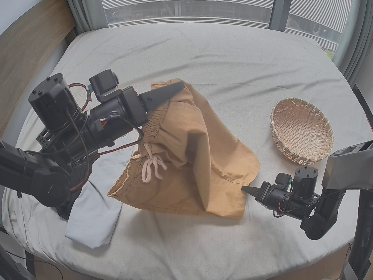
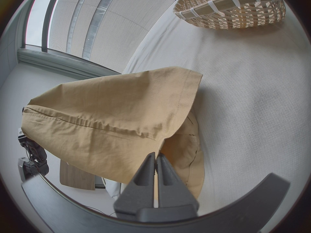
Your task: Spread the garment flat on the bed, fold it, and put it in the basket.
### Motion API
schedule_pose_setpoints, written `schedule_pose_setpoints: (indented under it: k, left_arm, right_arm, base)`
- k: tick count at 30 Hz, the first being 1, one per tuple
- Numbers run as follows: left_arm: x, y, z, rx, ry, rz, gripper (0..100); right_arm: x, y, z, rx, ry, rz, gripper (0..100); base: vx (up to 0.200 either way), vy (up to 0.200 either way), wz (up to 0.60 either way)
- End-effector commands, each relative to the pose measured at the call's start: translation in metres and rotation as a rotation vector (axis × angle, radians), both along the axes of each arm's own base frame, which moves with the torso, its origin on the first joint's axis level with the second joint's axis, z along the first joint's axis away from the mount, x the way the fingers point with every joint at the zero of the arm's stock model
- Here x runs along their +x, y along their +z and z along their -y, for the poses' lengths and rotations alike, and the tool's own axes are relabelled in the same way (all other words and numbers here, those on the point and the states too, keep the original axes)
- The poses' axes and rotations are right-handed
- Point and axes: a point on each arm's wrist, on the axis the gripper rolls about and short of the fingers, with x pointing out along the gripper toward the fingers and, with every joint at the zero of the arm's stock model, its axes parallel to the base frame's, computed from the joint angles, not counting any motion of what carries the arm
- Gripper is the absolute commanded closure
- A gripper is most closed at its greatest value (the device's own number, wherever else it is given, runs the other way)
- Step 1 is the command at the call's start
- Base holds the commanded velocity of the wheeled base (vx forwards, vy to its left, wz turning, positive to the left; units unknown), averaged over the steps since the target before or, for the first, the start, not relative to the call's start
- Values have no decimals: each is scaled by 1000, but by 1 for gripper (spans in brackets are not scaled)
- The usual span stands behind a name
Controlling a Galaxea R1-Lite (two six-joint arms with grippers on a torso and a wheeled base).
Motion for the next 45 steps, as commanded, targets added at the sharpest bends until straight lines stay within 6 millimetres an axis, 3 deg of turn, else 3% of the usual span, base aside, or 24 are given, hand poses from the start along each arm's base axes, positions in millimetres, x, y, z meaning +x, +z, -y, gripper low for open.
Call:
schedule_pose_setpoints:
  k: [1,7,8,16,30,45]
  left_arm:
    - [0,-2,0,3,0,-4,100]
    - [0,-1,0,2,0,-5,100]
    - [0,-2,0,3,0,-6,100]
    - [0,-2,3,-3,5,-5,100]
    - [1,-4,3,-3,5,-5,100]
    - [0,-4,4,-3,3,-4,100]
  right_arm:
    - [-1,8,1,9,-2,23,100]
    - [6,2,-2,7,0,22,100]
    - [8,1,-2,9,-1,23,0]
    - [20,3,-7,44,-6,42,0]
    - [22,3,-27,74,40,50,0]
    - [31,-8,-31,74,41,46,0]
  base:
    - [0,0,0]
    - [0,0,0]
    - [0,0,0]
    - [0,0,0]
    - [0,0,0]
    - [0,0,0]
